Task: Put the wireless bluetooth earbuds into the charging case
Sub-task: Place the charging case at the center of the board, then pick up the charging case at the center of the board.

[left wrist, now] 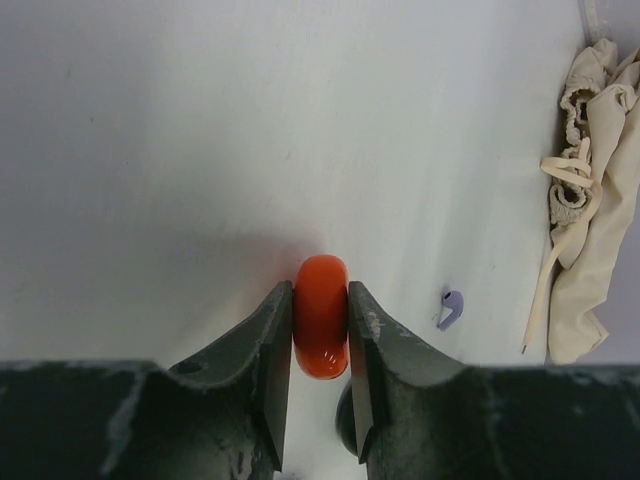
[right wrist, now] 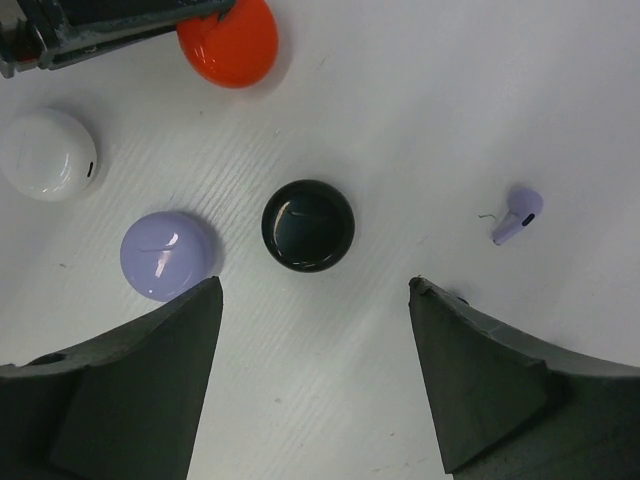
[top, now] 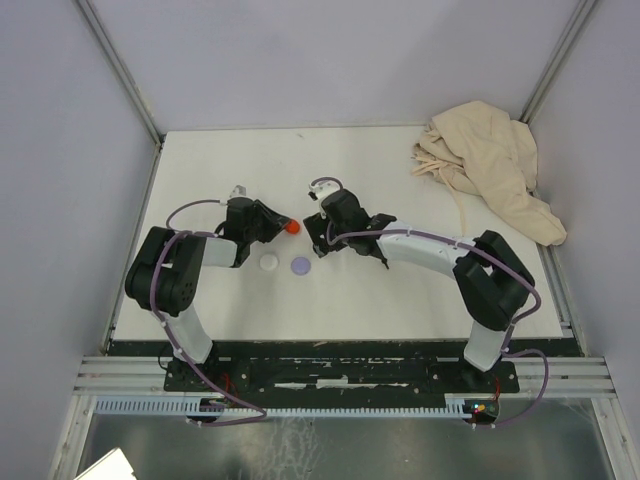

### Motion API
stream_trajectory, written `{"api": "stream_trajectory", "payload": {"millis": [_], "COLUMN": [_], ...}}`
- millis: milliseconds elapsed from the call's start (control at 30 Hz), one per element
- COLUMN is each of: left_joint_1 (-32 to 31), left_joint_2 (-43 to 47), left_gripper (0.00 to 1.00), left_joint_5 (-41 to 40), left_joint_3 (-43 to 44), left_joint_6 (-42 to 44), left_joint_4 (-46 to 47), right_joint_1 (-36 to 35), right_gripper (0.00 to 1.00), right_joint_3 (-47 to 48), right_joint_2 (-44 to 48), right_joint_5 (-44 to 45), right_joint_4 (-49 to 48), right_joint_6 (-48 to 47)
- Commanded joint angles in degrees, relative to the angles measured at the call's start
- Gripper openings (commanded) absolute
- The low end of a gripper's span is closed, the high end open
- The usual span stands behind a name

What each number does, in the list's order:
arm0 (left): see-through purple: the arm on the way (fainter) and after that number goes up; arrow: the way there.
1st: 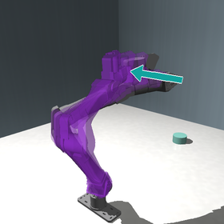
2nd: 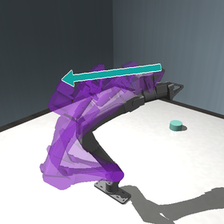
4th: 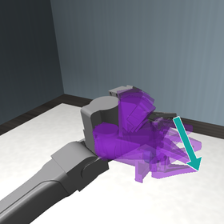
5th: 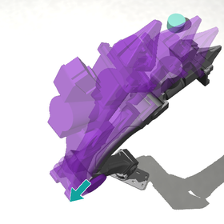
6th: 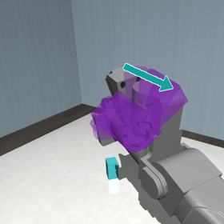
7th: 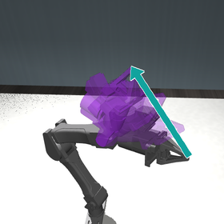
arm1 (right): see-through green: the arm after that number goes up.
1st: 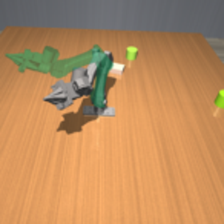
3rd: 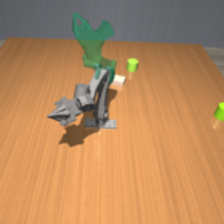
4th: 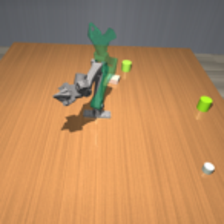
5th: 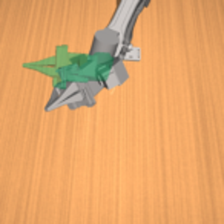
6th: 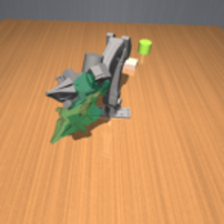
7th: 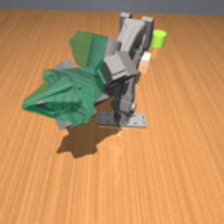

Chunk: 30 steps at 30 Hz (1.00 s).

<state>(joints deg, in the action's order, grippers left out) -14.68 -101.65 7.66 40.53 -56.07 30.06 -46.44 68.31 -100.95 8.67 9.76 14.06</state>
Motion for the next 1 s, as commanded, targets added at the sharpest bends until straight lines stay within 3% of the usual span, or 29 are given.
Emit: {"api": "stream_trajectory", "payload": {"millis": [0,133,267,967], "left_joint_1": [1.0,1.8,2.5,6.9], "left_joint_2": [0.3,0.7,1.5,18.0], "left_gripper": [0.38,0.51,0.55,0.56], "left_joint_5": [0.5,0.7,0.8,-3.9], "left_joint_3": [-0.3,-0.5,-0.7,-6.2], "left_joint_6": [3.0,3.3,3.7,3.9], "left_joint_4": [1.5,0.6,-0.3,-5.9], "right_joint_1": [0.0,-0.2,-0.3,-0.4], "right_gripper": [0.83,0.83,0.83,0.72], "right_joint_3": [5.7,8.2,10.3,17.8], "right_joint_2": [-3.5,-6.7,-9.3,-18.1], "right_joint_5": [-0.8,-1.1,-1.1,2.0], "right_joint_4": [3.7,4.9,6.2,11.5], "right_joint_6": [1.9,2.2,2.3,2.6]}}
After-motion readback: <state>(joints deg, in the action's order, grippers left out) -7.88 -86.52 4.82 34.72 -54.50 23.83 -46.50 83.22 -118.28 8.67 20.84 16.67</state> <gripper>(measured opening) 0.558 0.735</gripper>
